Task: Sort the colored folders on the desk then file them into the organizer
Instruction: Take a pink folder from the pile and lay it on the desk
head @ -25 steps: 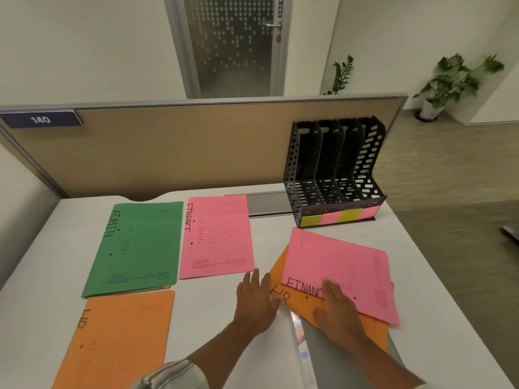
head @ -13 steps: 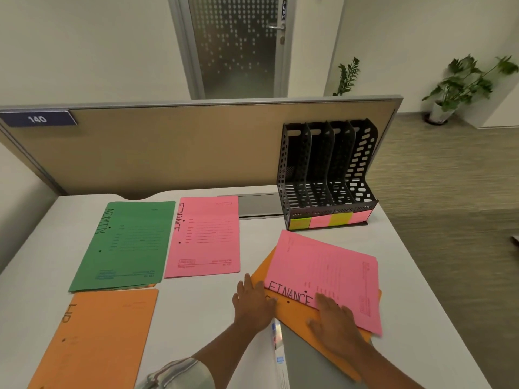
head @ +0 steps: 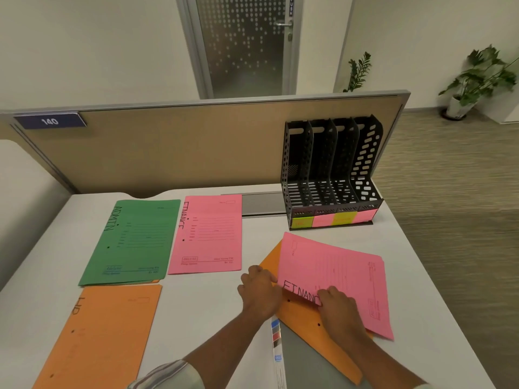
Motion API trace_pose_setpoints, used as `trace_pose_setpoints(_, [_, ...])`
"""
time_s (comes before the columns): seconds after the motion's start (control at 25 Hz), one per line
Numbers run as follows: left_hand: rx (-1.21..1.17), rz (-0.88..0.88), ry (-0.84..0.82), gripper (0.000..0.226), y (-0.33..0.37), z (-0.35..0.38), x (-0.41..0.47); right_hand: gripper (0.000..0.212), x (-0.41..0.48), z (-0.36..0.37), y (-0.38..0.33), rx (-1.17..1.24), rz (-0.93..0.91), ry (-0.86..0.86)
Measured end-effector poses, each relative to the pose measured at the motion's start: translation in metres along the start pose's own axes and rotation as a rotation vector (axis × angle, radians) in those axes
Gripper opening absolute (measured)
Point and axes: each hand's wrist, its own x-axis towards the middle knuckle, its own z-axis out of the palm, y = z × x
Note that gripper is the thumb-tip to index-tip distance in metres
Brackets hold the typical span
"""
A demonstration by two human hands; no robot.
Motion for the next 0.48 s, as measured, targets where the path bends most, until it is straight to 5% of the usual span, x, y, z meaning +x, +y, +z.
trace_pose_setpoints(0.16, [-0.104, -0.014, -0.061, 0.014, -0.008, -0.002, 0.002, 0.019, 0.003, -0.008, -0.003, -0.047, -0.01, 0.047])
trace_pose_setpoints(0.32, [-0.445, -0.039, -0.157, 0.04, -0.027, -0.006, -0.005, 0.011, 0.001, -0.024, -0.027, -0.019, -0.031, 0.137])
trace_pose_setpoints(0.48, [-0.569, 0.056, -0.381, 0.045, -0.044, -0.006, -0.025, 0.023, 0.001, -0.059, -0.077, 0.174, -0.019, 0.263])
